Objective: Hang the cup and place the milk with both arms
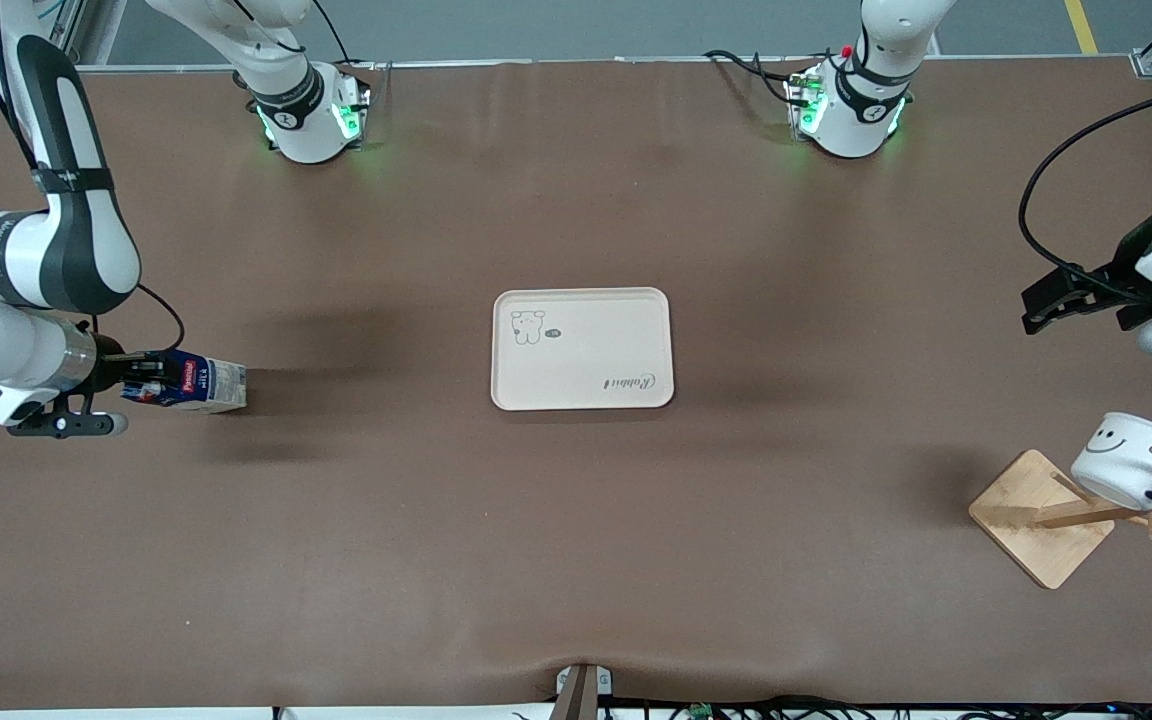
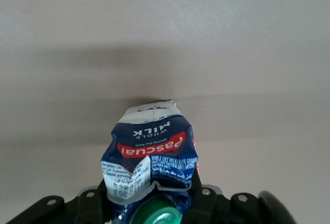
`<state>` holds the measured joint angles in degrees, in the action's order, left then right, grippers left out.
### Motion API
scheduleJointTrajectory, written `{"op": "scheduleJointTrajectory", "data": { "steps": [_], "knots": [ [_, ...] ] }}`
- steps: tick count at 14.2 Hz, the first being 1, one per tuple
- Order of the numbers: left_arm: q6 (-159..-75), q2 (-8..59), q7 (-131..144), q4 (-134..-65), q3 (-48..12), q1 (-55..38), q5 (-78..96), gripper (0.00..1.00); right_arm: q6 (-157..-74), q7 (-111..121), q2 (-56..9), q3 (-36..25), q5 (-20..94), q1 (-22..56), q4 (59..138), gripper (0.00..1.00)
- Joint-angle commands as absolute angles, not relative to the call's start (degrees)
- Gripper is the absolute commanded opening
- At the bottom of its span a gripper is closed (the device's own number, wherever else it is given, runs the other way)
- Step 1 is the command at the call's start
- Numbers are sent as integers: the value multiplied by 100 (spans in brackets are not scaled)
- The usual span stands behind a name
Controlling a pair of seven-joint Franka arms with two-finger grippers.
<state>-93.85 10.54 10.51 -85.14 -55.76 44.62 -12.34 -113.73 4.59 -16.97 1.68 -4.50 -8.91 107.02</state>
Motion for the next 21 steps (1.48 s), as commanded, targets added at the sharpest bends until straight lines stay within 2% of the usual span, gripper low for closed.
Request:
{"op": "scheduleJointTrajectory", "data": {
  "steps": [1, 2, 3, 5, 7, 12, 21],
  "knots": [
    [-9246, 784, 1020, -8455, -4357, 3153, -1292, 100, -11434, 299, -1529, 290, -536, -1037, 10898, 0],
    [-9237, 626, 1002, -8464, -3646, 2537, -1275, 100, -11452, 299, -1538, 299, -536, -1055, 10890, 0],
    [-9185, 537, 993, -8490, -3143, 2001, -1248, 100, -11443, 299, -1547, 299, -536, -1063, 10890, 15],
    [-9009, 370, 949, -8516, -2447, 1400, -916, 100, -11435, 290, -1564, 299, -519, -1072, 10890, 84],
    [-8843, 255, 958, -8525, -1779, 680, -835, 100, -11443, 281, -1582, 299, -510, -1098, 10890, 100],
    [-8824, 132, 975, -8622, -547, -517, -729, 100, -11426, 299, -1670, 308, -492, -1142, 10881, 100],
    [-8798, 79, 967, -8622, -492, -536, -650, 100, -11435, 299, -1696, 308, -492, -1108, 10855, 100]
  ]
}}
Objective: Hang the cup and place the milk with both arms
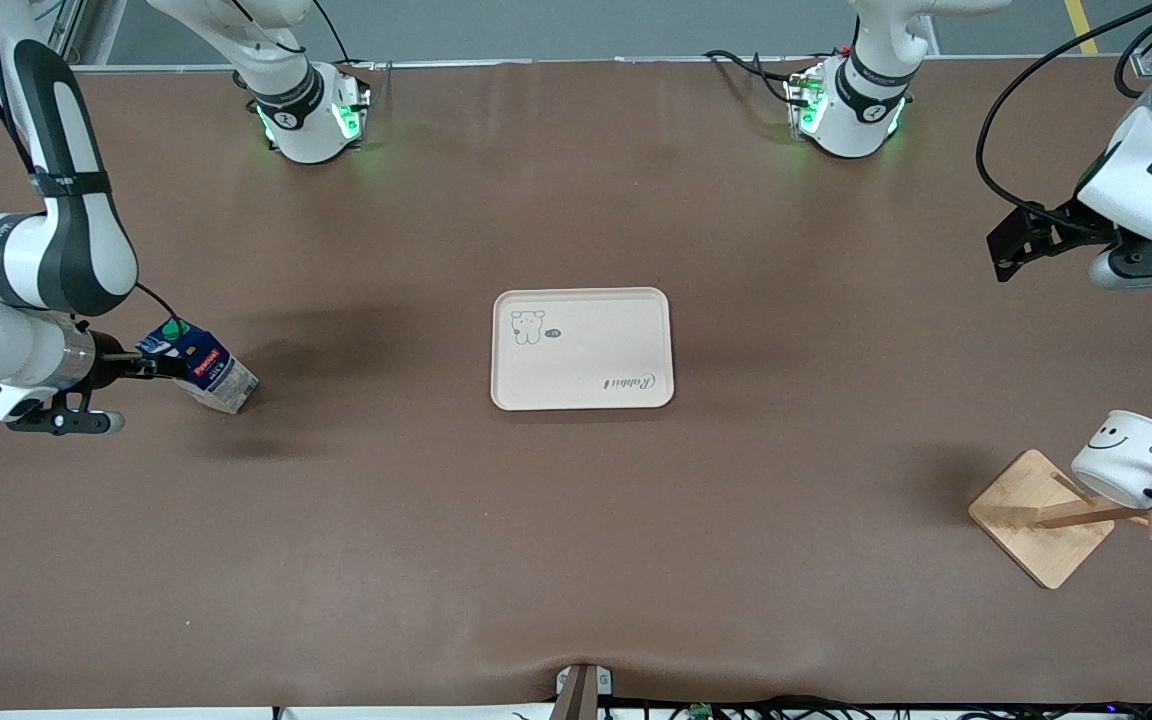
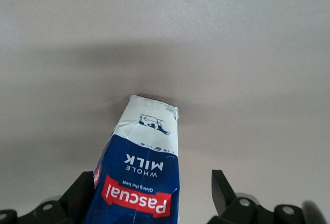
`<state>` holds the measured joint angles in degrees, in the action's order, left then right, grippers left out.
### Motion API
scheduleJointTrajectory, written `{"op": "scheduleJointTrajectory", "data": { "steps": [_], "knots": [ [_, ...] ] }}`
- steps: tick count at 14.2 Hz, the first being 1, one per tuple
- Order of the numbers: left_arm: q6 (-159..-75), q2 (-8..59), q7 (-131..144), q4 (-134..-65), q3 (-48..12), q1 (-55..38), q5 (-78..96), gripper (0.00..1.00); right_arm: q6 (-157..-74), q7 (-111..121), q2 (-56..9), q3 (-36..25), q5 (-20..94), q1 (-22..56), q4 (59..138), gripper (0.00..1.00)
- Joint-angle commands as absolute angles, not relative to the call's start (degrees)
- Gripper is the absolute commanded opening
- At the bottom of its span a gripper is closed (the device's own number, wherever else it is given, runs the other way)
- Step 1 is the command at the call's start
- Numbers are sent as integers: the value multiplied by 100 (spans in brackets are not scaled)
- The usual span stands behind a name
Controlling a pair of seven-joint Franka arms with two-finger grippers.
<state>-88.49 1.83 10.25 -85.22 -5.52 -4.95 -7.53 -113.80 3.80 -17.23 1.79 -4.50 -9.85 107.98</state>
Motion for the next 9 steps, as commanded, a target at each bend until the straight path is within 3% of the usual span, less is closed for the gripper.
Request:
{"op": "scheduleJointTrajectory", "data": {
  "steps": [1, 9],
  "knots": [
    [-8798, 79, 967, -8613, -501, -545, -650, 100, -11426, 299, -1696, 316, -483, -1081, 10854, 100],
    [-8675, 35, 949, -8596, -475, -492, -448, 100, -11382, 316, -1959, 352, -378, -1002, 10539, 100]
  ]
}}
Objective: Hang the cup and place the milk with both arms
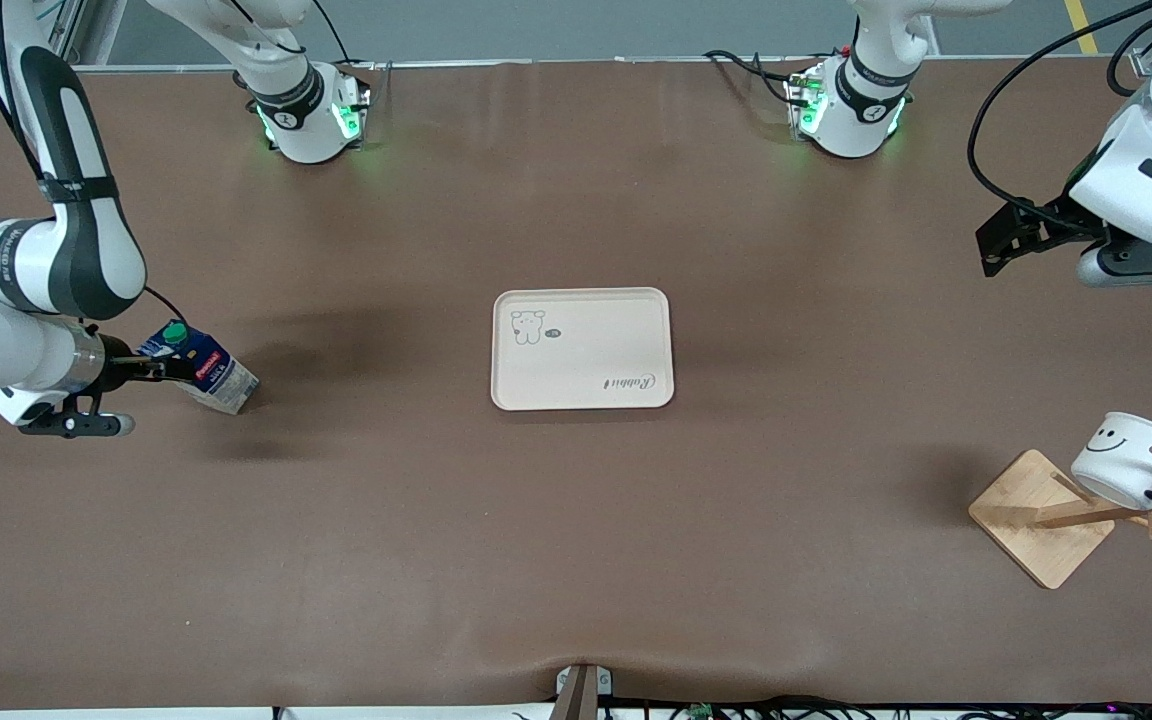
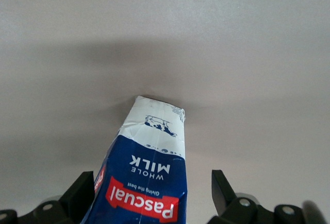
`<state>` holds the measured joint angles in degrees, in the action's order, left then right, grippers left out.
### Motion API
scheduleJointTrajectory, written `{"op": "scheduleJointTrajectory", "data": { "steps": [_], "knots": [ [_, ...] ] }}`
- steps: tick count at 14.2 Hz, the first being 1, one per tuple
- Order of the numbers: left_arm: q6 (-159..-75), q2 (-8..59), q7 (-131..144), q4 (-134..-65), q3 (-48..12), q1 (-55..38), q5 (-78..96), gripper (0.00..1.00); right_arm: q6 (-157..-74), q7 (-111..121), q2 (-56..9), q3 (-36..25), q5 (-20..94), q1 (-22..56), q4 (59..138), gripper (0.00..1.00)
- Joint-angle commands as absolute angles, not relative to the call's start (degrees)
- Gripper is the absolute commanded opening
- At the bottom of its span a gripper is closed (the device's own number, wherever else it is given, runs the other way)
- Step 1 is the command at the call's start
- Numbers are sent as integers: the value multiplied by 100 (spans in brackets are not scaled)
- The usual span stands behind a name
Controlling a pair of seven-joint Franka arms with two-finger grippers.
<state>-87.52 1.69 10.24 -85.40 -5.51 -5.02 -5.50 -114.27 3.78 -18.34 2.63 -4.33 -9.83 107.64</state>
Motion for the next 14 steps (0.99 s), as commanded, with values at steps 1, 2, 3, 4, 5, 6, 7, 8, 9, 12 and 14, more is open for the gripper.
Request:
{"op": "scheduleJointTrajectory", "data": {
  "steps": [1, 2, 3, 4, 5, 6, 7, 8, 9, 12, 14],
  "knots": [
    [-8675, 35, 941, -8596, -475, -396, -448, 100, -11373, 334, -1977, 352, -378, -958, 10442, 100],
    [-8675, 35, 940, -8604, -475, -378, -448, 100, -11364, 360, -1995, 352, -378, -897, 10372, 100],
    [-8675, 35, 932, -8604, -475, -334, -448, 100, -11338, 395, -1995, 386, -369, -836, 10275, 100],
    [-8684, 44, 932, -8604, -475, -290, -448, 100, -11138, 456, -1995, 422, -360, -765, 10118, 100],
    [-8701, 61, 940, -8604, -475, -290, -448, 100, -10831, 492, -1995, 431, -178, -739, 9864, 100],
    [-8727, 70, 949, -8604, -475, -299, -448, 100, -10480, 518, -2021, 413, 207, -721, 9531, 100],
    [-8719, 70, 949, -8604, -483, -290, -448, 100, -10033, 545, -2143, 413, 463, -721, 9110, 100],
    [-8719, 70, 949, -8604, -475, -290, -448, 100, -9541, 623, -2249, 413, 509, -721, 8679, 100],
    [-8719, 70, 949, -8613, -483, -299, -448, 100, -9145, 711, -2267, 413, 484, -660, 8292, 100],
    [-8701, 79, 941, -8640, -510, -299, -448, 100, -8185, 686, -2172, 396, 501, -510, 7621, 100],
    [-8710, 105, 932, -8605, -510, -299, -501, 100, -7955, 677, -1673, 378, 632, -702, 7725, 100]
  ]
}}
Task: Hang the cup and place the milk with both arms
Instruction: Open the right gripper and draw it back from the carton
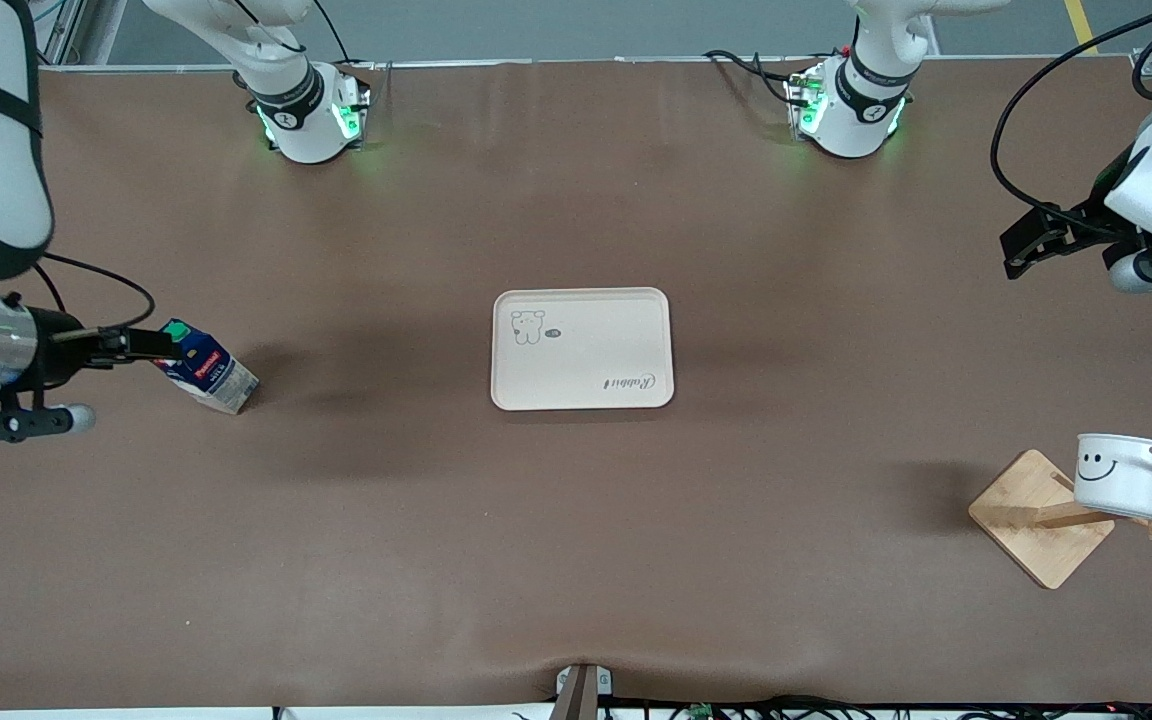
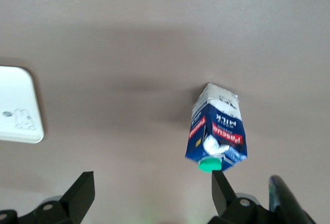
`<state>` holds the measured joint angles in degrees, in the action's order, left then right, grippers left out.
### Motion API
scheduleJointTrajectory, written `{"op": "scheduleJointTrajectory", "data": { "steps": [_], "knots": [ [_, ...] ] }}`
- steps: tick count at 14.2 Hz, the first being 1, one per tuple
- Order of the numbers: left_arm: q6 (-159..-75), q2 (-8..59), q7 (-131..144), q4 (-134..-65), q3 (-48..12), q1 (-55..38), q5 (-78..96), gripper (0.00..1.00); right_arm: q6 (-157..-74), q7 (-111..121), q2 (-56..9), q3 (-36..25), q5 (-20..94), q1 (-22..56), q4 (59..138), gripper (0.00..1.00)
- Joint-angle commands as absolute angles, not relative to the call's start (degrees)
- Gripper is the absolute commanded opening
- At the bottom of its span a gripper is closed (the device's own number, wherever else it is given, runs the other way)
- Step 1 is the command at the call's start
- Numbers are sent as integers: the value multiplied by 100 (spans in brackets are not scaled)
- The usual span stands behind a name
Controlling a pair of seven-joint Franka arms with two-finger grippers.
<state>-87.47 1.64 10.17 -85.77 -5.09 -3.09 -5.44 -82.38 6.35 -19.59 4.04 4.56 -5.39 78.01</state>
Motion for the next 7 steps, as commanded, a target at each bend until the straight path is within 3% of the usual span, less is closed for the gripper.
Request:
{"op": "scheduleJointTrajectory", "data": {
  "steps": [1, 5, 7],
  "knots": [
    [-8710, 105, 932, -8604, -510, -308, -501, 100, -7850, 685, -1418, 378, 642, -738, 7847, 100],
    [-8736, 114, 940, -8604, -519, -334, -483, 100, -8252, 581, -293, 352, 642, -835, 8848, 100],
    [-8728, 123, 940, -8613, -519, -325, -475, 100, -8192, -93, -54, 395, 633, -800, 8956, 100]
  ]
}}
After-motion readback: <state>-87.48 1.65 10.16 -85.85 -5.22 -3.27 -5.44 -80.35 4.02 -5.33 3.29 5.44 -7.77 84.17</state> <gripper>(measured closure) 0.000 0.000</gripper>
